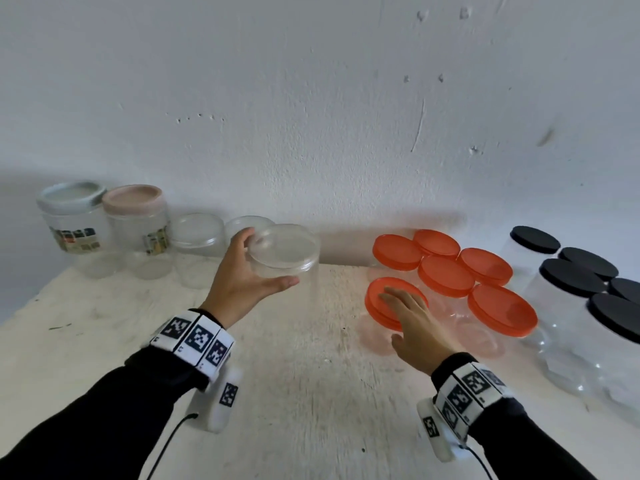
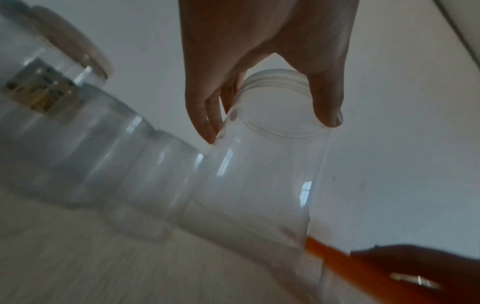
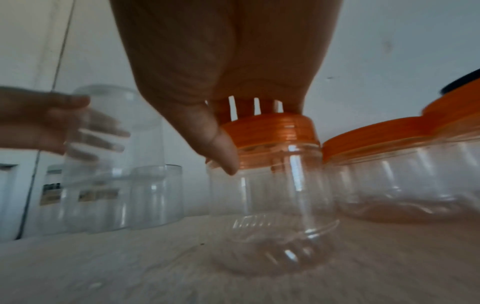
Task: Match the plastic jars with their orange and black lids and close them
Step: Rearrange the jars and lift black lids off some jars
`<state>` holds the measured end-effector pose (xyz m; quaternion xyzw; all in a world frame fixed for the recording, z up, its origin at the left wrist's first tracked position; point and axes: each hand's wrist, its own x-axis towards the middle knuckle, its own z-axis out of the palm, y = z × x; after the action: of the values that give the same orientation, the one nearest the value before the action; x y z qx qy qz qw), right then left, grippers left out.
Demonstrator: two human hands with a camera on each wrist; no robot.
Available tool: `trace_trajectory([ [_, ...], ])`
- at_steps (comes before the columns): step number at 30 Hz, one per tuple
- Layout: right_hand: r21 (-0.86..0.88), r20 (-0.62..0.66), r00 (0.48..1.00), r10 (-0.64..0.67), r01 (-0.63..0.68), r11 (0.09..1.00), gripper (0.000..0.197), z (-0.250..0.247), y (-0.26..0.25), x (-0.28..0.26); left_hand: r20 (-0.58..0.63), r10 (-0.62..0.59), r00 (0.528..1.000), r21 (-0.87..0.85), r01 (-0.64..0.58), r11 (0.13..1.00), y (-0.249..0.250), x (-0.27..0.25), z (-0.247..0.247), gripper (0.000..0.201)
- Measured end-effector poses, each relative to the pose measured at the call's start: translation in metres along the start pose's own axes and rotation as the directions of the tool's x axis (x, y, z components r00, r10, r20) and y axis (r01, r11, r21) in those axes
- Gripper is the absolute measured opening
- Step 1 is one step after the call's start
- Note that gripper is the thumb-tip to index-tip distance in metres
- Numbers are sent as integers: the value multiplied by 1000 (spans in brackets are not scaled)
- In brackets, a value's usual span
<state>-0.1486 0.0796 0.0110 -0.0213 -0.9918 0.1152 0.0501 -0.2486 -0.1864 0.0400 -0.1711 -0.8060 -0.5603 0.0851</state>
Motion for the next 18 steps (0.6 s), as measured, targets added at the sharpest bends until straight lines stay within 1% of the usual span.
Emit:
trace_trajectory([
  [2, 27, -11, 999, -51, 51, 998, 67, 3, -11, 10, -45, 37, 998, -26, -38, 999, 17, 9, -17, 116],
  [4, 63, -8, 996, -89, 89, 994, 61, 7, -24, 21, -99, 65, 993, -20, -67, 998, 27, 20, -35, 116],
  [7, 79, 1, 991, -137, 136, 987, 55, 10, -44, 31, -189, 64, 980, 6, -64, 998, 30, 37, -60, 99],
  [10, 55, 6, 982, -187, 187, 981, 51, 12, -62, 38, -246, 45, 968, 40, -36, 999, 19, 53, -80, 94],
  [14, -18, 20, 971, -239, 239, 971, 49, 12, -77, 50, -290, 6, 957, 23, 0, 1000, 4, 75, -94, 93],
  [18, -31, 40, 965, -258, 259, 965, 50, 14, -82, 64, -282, -16, 959, 9, 19, 1000, -13, 87, -93, 94],
])
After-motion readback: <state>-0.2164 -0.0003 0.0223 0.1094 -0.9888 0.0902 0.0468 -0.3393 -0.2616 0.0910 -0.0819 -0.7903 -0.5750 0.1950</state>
